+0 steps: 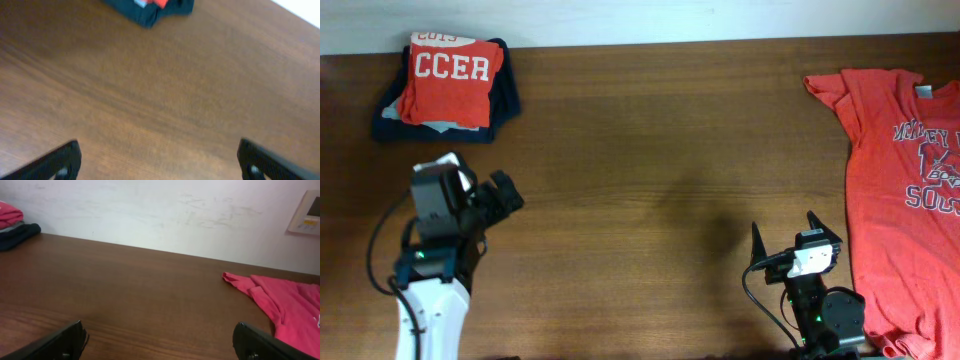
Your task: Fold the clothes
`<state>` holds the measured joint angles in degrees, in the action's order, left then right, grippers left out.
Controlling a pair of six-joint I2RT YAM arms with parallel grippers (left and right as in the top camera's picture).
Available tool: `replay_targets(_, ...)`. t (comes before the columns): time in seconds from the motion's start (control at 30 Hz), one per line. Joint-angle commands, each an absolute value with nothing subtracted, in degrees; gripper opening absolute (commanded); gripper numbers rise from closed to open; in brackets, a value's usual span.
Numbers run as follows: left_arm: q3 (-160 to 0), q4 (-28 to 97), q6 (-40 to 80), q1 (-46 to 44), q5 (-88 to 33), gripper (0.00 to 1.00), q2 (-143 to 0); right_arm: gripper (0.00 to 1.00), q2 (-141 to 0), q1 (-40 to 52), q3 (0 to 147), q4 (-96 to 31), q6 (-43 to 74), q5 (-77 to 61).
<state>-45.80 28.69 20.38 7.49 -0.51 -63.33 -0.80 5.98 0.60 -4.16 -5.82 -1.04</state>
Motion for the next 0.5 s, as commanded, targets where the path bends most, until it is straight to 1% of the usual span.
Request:
replay_targets(0.0, -37.5, 21.7, 20.1, 7.2, -1.3, 0.99, -60.9, 0.99, -0.3, 5.5, 0.3, -4.5, -5.5, -0.4)
replay_targets(0.47, -11.6, 2.0, 20.1, 7.2, -1.9, 0.99, -52.2, 0.99, -0.3, 5.5, 0.3, -4.5, -5.5, -0.4)
